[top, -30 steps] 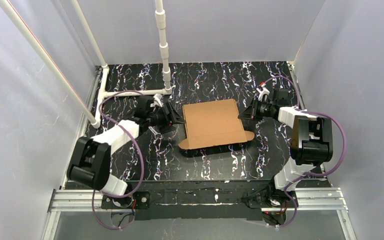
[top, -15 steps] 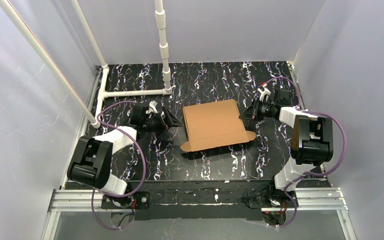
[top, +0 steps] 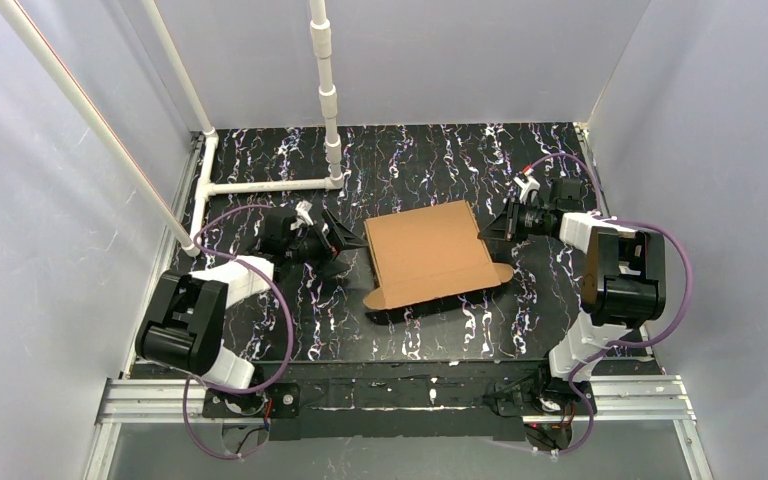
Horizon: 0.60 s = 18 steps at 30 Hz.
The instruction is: Fold the paper box
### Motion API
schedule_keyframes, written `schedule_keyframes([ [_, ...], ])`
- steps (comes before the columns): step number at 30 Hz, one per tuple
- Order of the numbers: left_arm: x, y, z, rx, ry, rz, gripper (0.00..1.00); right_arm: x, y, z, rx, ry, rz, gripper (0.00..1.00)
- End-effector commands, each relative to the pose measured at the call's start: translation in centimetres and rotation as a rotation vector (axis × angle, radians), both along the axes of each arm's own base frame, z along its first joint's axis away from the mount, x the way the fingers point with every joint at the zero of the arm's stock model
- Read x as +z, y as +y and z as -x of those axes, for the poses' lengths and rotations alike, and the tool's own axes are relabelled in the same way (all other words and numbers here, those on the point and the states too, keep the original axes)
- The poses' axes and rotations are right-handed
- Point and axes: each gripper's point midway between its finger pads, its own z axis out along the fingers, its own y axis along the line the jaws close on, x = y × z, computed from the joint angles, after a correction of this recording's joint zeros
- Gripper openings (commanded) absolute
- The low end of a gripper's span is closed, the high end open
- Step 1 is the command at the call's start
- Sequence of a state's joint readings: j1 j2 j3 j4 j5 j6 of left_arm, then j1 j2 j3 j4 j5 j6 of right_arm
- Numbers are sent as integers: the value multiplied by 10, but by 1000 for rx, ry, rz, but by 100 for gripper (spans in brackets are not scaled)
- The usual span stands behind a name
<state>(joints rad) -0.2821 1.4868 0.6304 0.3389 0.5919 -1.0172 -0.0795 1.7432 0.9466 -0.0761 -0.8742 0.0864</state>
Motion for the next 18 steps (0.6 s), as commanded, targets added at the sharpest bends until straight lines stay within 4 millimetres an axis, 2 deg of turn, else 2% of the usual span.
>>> schedule_keyframes([
  [1, 5, -7, 3, -46, -21, 35, 98, -12, -3, 12, 61, 18, 24, 15],
  [11, 4, -18, 25, -107, -105, -26, 98, 7, -12, 11, 137, -83, 75, 39],
  [18, 12, -16, 30, -120, -165, -36, 98, 21, -19, 23, 202, -166, 123, 57],
])
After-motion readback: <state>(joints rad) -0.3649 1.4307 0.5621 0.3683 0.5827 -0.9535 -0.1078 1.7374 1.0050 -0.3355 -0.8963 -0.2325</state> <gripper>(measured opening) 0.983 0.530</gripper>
